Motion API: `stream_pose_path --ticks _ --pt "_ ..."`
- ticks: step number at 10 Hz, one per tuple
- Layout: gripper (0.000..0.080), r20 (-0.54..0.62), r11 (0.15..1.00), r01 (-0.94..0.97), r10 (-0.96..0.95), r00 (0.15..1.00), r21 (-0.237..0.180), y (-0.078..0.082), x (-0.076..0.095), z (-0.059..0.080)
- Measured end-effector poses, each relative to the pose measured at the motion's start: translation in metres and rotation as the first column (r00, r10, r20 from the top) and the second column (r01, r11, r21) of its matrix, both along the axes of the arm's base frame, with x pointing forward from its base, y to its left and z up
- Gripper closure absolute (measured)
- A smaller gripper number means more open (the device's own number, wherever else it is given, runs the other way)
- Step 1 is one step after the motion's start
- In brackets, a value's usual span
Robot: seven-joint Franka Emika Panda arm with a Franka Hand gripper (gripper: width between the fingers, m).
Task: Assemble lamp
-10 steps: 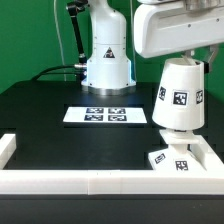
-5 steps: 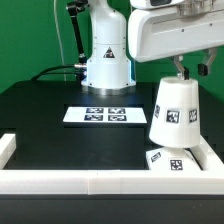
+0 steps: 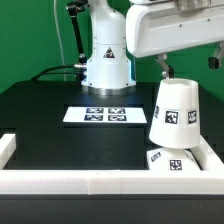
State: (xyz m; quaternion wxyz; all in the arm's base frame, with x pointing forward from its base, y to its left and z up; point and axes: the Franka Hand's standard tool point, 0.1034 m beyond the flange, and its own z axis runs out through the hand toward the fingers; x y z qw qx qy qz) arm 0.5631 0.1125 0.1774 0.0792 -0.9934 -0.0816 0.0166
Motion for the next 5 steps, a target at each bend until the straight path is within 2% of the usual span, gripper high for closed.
stream_pose_path --ticks 3,4,5 --pt "0.0101 0.020 0.998 0.060 -0.059 0.998 -0.016 -0.002 -0.029 0.020" --pt "0.0101 0.025 0.997 0.070 -0.069 0.997 -0.019 -0.003 -0.035 0.022" --pt "0.0101 0.022 0.997 0.071 -0.071 0.997 -0.018 -0.003 -0.034 0.021"
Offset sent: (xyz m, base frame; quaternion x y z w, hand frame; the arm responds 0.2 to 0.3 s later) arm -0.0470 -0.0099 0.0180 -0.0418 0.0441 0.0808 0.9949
